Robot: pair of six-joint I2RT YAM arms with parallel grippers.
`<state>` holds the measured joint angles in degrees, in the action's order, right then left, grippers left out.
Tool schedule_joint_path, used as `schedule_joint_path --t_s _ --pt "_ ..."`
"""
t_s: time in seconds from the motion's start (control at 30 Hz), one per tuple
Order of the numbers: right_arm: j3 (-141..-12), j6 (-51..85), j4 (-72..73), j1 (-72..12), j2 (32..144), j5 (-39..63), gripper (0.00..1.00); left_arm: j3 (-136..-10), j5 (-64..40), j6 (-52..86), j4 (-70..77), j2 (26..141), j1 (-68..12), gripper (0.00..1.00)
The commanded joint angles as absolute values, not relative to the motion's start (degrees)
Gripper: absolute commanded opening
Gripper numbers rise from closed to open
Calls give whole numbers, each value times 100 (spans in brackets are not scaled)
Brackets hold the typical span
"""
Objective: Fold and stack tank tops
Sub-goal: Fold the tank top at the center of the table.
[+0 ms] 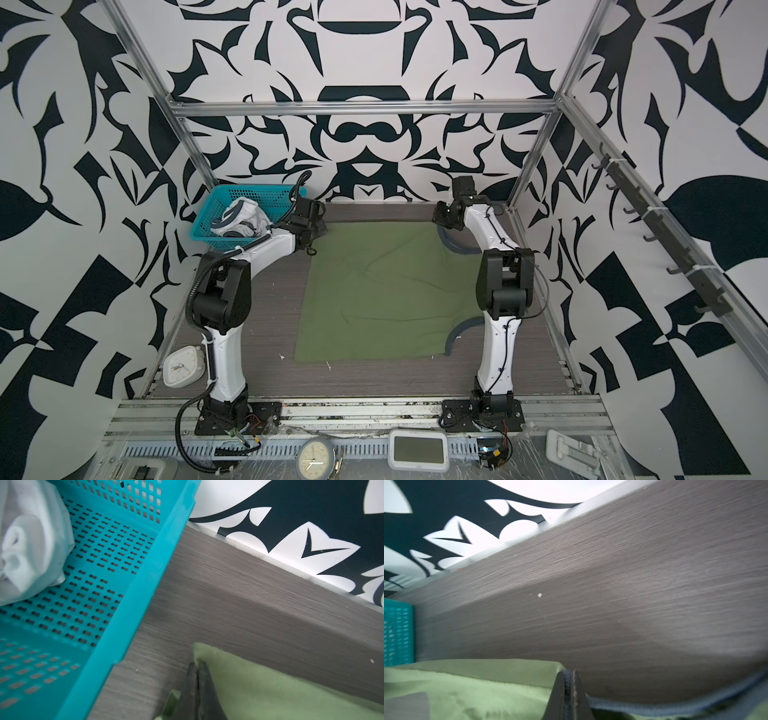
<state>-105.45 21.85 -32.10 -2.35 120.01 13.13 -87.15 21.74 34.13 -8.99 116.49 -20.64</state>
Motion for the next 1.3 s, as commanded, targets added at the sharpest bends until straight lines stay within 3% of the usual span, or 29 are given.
schedule_joint_path --t_s 0.0,0.73,0.8,0.87,1.0,1.1,1.27 --pt "-10055 2128 -2814 -244 11643 1359 0 -8254 2354 3570 -565 11180 -2109 0" --pt "-6127 2764 -1197 -267 9421 1078 0 -5237 1973 4177 333 9673 -2503 0" --pt "-5908 2829 -1178 -272 9353 990 7 -5052 1901 4280 402 9639 -2604 6" --pt "-5766 2877 -1190 -268 9298 1050 22 -4865 2011 4414 360 9523 -2696 27" --pt "-5699 2952 -1359 -273 9062 1053 39 -4591 2460 4799 69 9026 -2709 49" --pt "-5836 3015 -1653 -281 8974 1000 46 -4774 2652 4796 -323 8834 -2708 56" --pt "-6095 3053 -1887 -349 9246 917 47 -5548 2371 4567 -1037 9318 -2710 61"
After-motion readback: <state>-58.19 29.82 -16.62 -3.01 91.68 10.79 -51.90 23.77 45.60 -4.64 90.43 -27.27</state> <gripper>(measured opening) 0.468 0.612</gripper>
